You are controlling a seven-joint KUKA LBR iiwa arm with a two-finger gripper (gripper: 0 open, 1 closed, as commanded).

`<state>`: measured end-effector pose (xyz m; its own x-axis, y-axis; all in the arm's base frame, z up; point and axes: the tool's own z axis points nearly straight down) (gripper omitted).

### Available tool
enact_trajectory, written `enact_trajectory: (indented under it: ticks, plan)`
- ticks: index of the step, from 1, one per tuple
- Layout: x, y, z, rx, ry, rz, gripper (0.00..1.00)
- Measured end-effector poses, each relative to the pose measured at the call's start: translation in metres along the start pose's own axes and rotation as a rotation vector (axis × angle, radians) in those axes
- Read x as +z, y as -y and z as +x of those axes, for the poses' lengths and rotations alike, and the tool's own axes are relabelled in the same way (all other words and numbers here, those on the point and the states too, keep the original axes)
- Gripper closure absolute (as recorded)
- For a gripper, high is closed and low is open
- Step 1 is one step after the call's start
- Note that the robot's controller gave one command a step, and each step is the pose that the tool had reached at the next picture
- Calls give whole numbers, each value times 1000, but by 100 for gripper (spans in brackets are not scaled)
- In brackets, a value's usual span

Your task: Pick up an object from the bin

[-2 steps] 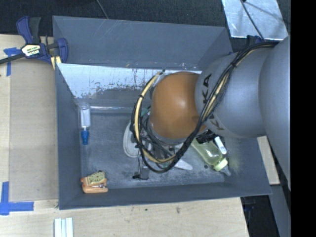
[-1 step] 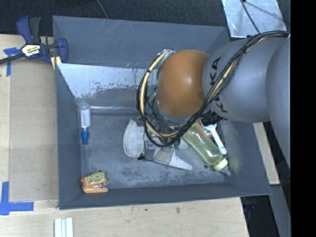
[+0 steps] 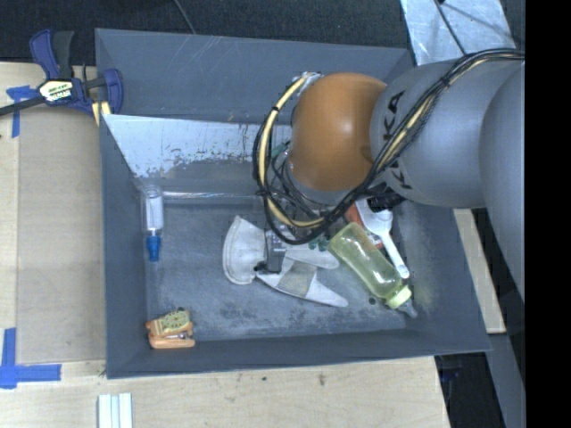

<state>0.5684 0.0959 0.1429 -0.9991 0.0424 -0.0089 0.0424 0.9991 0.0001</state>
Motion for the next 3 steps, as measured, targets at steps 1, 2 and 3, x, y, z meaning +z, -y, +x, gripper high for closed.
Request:
enact_trajectory:
  ticks: [1, 2, 3]
  plan:
    - [45, 4, 33, -4, 0, -2, 0]
    - [68, 23, 8, 40, 0, -3, 100]
    - [68, 23, 8, 40, 0, -3, 100]
